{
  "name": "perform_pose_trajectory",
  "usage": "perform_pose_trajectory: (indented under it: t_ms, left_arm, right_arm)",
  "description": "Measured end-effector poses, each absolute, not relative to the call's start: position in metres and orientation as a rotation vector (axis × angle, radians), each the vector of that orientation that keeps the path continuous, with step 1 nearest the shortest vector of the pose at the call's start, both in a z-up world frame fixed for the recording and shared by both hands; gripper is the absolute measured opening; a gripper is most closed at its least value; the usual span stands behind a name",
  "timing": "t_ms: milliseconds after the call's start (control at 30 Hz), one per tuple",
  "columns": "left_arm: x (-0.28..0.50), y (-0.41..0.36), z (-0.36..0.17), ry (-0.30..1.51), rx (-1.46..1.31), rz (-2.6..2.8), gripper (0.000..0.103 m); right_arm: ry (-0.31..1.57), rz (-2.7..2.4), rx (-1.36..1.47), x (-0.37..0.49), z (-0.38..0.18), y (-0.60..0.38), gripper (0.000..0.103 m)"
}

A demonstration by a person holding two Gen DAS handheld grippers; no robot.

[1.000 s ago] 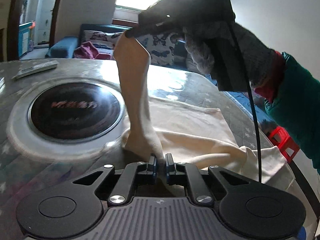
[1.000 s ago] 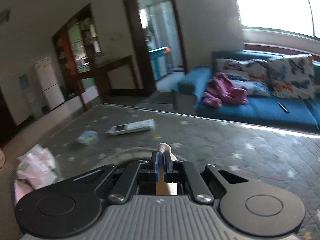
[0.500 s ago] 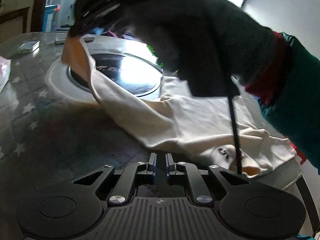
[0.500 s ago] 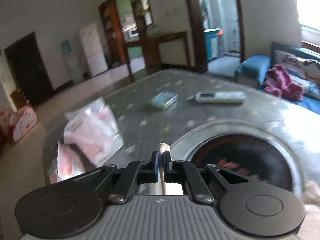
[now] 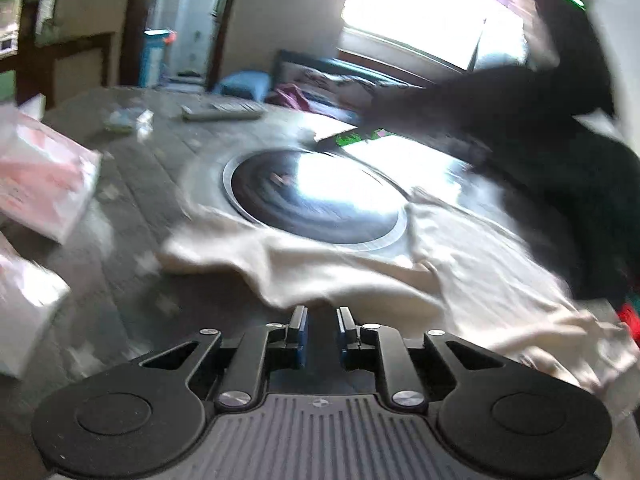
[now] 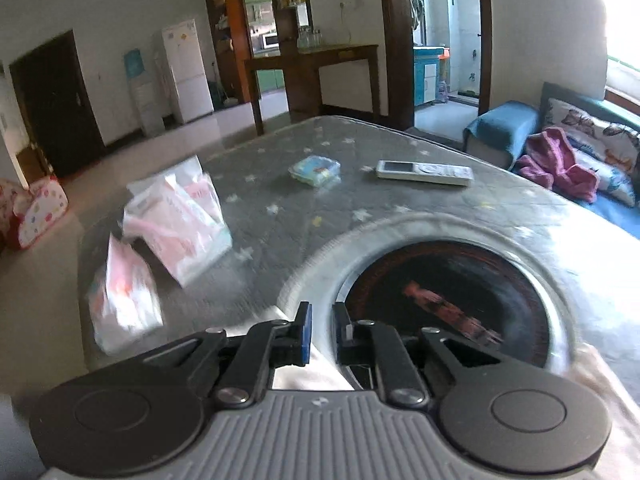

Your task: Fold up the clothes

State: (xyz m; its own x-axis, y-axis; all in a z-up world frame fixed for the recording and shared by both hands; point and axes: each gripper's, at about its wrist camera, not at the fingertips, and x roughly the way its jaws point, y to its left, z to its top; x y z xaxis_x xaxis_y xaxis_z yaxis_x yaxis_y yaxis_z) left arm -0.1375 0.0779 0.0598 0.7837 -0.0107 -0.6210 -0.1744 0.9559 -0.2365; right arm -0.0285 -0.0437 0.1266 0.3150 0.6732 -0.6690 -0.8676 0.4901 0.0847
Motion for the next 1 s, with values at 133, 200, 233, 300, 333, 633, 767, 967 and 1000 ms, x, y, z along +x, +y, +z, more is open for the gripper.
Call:
perform_pose_trajectory:
  t_ms: [133, 200, 233, 300, 333, 633, 767, 967, 1000]
  left_arm:
    - [-0.118, 0.100, 0.063, 0.649, -0.263, 0.187, 0.043]
    - [-0.109, 0.108, 0.062, 0.649, -0.249, 0.230, 0.046]
    - [-0.105, 0.111, 0.061, 0.651, -0.243, 0.243, 0.047]
    - [-0.098, 0.117, 0.057, 0.661, -0.232, 0.266, 0.049]
    - [-0.094, 0.120, 0.054, 0.670, -0.227, 0.281, 0.049]
    - [-0.075, 0.126, 0.037, 0.717, -0.186, 0.277, 0.048]
    - [-0.068, 0.127, 0.033, 0.717, -0.168, 0.269, 0.044]
    - [-0.065, 0.129, 0.033, 0.707, -0.133, 0.263, 0.017]
    - [-0.065, 0.131, 0.033, 0.705, -0.134, 0.259, 0.011]
  right_arm:
    - [0.709, 1.021, -0.416, -0.041, 0.125, -0.077, 0.024]
    - [0.712, 1.023, -0.455, -0.049, 0.124, -0.089, 0.025]
    - [0.714, 1.024, -0.474, -0.053, 0.124, -0.096, 0.027]
    - [0.719, 1.030, -0.513, -0.061, 0.123, -0.106, 0.031]
    - [0.721, 1.034, -0.533, -0.065, 0.122, -0.109, 0.032]
    - [0.759, 1.059, -0.684, -0.098, 0.116, -0.136, 0.032]
    - [0.755, 1.057, -0.741, -0.110, 0.112, -0.143, 0.033]
    - [0.712, 1.064, -0.749, -0.125, 0.101, -0.144, 0.037]
    - [0.704, 1.065, -0.745, -0.128, 0.099, -0.144, 0.037]
